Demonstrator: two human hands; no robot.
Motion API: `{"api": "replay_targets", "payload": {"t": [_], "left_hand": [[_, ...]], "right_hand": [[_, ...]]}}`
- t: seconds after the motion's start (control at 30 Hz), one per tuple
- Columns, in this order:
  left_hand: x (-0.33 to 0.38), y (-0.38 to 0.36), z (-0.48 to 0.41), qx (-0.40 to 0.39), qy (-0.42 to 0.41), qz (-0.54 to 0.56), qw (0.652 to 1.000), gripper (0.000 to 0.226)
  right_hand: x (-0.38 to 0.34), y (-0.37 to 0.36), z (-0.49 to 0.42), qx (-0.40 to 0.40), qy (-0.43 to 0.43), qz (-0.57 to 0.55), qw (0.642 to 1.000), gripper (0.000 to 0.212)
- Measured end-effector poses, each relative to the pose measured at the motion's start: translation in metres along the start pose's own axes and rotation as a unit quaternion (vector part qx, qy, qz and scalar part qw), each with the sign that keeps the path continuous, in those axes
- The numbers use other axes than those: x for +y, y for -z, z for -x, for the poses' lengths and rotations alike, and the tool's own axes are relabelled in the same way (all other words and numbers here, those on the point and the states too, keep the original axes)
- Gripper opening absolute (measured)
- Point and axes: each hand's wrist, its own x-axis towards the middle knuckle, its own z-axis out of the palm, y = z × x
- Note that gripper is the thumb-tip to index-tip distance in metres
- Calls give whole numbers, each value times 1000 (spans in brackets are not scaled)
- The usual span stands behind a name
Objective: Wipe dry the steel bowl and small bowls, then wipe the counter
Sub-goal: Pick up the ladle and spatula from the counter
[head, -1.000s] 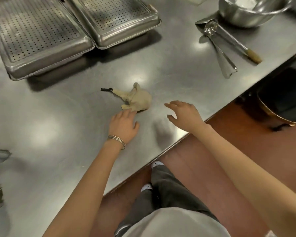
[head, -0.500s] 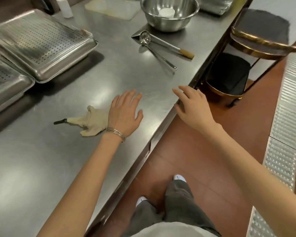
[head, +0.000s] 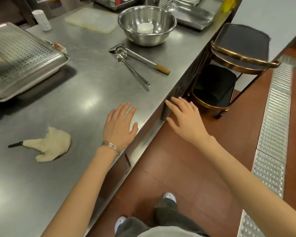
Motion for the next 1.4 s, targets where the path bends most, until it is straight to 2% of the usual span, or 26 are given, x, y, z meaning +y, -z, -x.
{"api": "replay_targets", "payload": {"t": [0.4, 0.9, 1.17, 1.4], "left_hand": [[73, -36, -94, 3, 53, 1, 999, 60], [3, -60, -254, -12, 81, -1, 997, 63], [-29, -91, -309, -31, 109, -4, 994, 61], [-30, -122, -344, -31, 197, 22, 980, 64]], "right_hand": [[124, 18, -68, -21, 44, -4, 999, 52], [167, -25, -242, -45, 66, -7, 997, 52], [187, -53, -322, -59, 85, -21, 994, 48], [207, -88, -384, -111, 140, -47, 983, 55]]}}
